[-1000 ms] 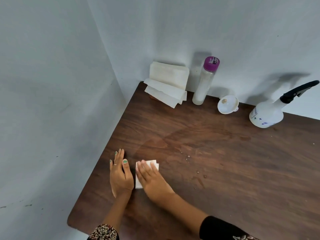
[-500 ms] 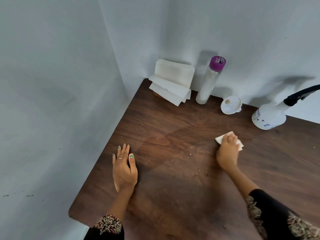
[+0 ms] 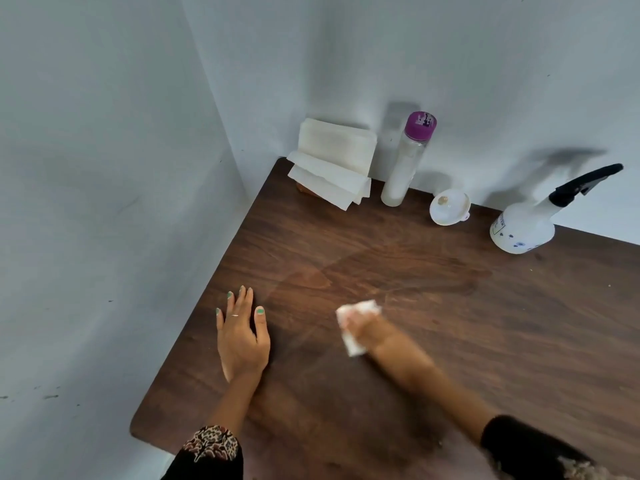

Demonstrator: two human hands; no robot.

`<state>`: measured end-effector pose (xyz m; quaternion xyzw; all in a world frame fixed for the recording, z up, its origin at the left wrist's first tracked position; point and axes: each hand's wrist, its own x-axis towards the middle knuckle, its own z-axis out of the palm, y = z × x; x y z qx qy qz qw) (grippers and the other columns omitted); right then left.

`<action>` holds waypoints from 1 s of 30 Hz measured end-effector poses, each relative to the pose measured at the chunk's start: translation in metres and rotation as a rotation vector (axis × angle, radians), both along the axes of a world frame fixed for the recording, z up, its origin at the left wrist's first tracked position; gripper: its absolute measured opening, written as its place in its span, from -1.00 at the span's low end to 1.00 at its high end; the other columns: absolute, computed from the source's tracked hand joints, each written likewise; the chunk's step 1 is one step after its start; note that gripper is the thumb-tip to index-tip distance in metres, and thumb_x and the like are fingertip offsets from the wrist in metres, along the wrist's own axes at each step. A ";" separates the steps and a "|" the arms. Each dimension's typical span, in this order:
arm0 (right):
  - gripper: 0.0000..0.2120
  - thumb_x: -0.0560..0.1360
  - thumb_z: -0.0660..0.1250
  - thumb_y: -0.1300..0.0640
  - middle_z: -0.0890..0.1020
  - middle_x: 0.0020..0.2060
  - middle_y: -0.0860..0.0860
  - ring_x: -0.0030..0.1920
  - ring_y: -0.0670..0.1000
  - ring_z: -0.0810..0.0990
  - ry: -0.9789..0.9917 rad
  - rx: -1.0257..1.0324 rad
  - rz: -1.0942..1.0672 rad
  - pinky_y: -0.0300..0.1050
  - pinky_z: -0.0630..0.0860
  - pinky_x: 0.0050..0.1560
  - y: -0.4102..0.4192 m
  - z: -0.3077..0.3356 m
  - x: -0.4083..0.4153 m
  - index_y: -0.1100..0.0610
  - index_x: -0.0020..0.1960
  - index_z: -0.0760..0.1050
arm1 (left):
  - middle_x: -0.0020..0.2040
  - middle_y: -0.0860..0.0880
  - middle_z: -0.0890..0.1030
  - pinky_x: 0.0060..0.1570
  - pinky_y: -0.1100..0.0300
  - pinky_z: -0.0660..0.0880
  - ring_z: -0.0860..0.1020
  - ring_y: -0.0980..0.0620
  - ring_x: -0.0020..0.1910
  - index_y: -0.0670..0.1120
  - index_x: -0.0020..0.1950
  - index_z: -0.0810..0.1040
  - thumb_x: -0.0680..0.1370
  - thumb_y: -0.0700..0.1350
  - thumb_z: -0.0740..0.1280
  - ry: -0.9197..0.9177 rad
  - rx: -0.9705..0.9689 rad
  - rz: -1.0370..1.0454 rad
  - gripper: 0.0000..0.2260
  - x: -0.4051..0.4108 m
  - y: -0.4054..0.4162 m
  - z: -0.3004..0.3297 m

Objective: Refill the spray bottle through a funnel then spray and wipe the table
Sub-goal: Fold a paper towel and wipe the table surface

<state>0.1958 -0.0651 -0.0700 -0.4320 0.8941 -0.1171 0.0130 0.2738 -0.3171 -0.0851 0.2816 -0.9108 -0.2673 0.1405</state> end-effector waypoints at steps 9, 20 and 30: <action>-0.45 0.49 0.04 0.44 0.14 0.45 0.38 0.47 0.32 0.13 -0.204 0.053 -0.935 0.14 0.13 0.46 0.055 0.005 -0.066 0.43 0.47 0.01 | 0.50 -0.10 0.23 0.49 -0.06 0.03 0.11 -0.12 0.51 -0.16 0.50 0.17 0.54 0.08 -0.13 -0.244 -0.197 -0.196 -0.42 -0.008 0.001 -0.003; -0.57 0.64 -0.11 0.26 0.39 0.41 0.12 0.41 0.12 0.32 0.023 0.069 0.173 0.05 0.10 0.46 -0.007 -0.027 0.104 0.29 0.50 0.07 | 0.51 -0.08 0.21 0.49 -0.03 0.01 0.09 -0.08 0.52 -0.16 0.50 0.16 0.54 0.08 -0.11 -0.234 -0.169 -0.213 -0.42 -0.006 0.000 -0.003; -0.44 0.48 -0.05 0.44 0.17 0.48 0.27 0.49 0.28 0.13 -0.172 -0.016 -0.886 0.15 0.13 0.47 0.132 0.010 -0.040 0.33 0.48 0.13 | 0.50 -0.10 0.24 0.48 -0.02 0.03 0.13 -0.10 0.51 -0.16 0.50 0.18 0.56 0.03 -0.02 -0.249 -0.178 -0.197 -0.47 -0.006 0.001 -0.003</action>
